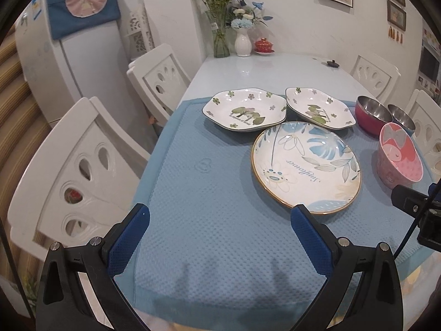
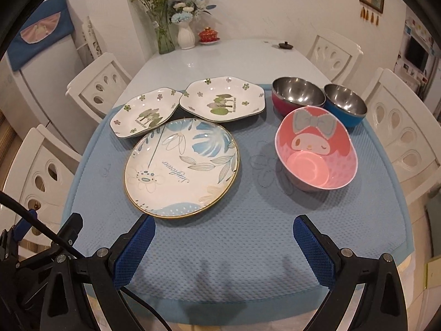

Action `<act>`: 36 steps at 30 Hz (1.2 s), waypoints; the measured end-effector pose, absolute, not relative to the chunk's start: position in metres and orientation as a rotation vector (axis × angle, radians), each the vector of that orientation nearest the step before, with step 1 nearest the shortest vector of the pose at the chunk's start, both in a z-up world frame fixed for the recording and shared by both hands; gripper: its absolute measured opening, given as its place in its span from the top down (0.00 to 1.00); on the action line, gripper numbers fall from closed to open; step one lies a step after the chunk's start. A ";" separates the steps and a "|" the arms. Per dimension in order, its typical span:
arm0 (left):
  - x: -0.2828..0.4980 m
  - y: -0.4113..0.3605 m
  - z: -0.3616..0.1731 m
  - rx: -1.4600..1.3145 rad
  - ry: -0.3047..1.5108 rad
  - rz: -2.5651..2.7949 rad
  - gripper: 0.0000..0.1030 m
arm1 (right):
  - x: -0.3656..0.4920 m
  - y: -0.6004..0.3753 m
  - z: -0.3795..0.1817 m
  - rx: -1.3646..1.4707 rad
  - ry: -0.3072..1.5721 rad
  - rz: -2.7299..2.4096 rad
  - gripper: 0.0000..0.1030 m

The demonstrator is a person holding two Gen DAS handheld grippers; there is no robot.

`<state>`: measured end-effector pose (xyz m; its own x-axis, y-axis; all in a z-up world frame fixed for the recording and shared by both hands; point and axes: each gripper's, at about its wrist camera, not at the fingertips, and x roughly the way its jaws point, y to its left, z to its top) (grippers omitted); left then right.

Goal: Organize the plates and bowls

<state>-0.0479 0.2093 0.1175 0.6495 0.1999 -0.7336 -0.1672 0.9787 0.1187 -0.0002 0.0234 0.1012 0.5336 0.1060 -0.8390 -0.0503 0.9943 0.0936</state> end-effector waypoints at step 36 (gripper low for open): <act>0.063 0.240 0.090 -0.013 0.973 -0.045 0.03 | 0.072 0.042 0.066 0.147 1.126 0.007 0.13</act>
<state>0.0627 0.2405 0.0897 0.5618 -0.0437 -0.8261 0.0322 0.9990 -0.0310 0.0724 0.0422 0.0658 0.4317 0.0802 -0.8984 0.0684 0.9903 0.1212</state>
